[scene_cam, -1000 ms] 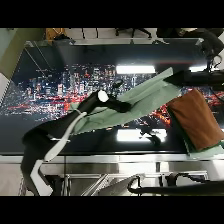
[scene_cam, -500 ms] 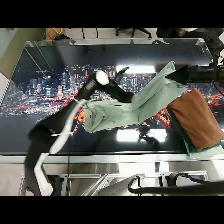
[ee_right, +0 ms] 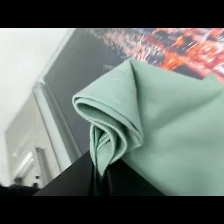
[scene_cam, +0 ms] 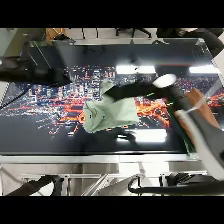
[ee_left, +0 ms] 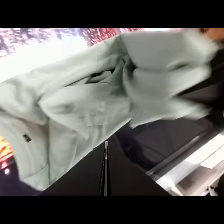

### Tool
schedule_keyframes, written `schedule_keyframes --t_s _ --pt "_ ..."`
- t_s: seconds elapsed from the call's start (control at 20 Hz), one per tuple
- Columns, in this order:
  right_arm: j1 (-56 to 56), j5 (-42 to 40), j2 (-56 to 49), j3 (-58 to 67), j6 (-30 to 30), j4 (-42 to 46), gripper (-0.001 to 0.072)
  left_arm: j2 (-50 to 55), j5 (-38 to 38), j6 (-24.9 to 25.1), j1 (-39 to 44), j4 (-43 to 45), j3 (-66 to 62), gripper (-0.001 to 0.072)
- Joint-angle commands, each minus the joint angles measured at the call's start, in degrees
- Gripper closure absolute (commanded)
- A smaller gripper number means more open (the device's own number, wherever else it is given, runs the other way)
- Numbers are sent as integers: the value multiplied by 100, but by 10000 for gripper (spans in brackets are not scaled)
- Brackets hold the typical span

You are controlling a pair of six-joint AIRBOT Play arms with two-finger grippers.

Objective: Fold the shirts.

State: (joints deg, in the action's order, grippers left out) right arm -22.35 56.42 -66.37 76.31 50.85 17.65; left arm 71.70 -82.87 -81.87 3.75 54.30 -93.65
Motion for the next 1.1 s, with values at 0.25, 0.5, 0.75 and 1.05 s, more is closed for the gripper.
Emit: schedule_keyframes --t_s 0.25,0.5,0.75,1.05 --pt "-2380 -3534 -1923 -96 -1287 -125 248 -1886 575 256 -546 17 1816 697" --pt "-1113 -1996 -756 -96 -824 197 249 -2310 597 229 -544 11 1849 696" --pt "1193 616 -192 -101 1314 2717 79 -2457 68 170 -544 11 1851 696" --pt "2524 1606 -767 -319 1635 3571 52 -2455 131 127 -544 7 1851 696"
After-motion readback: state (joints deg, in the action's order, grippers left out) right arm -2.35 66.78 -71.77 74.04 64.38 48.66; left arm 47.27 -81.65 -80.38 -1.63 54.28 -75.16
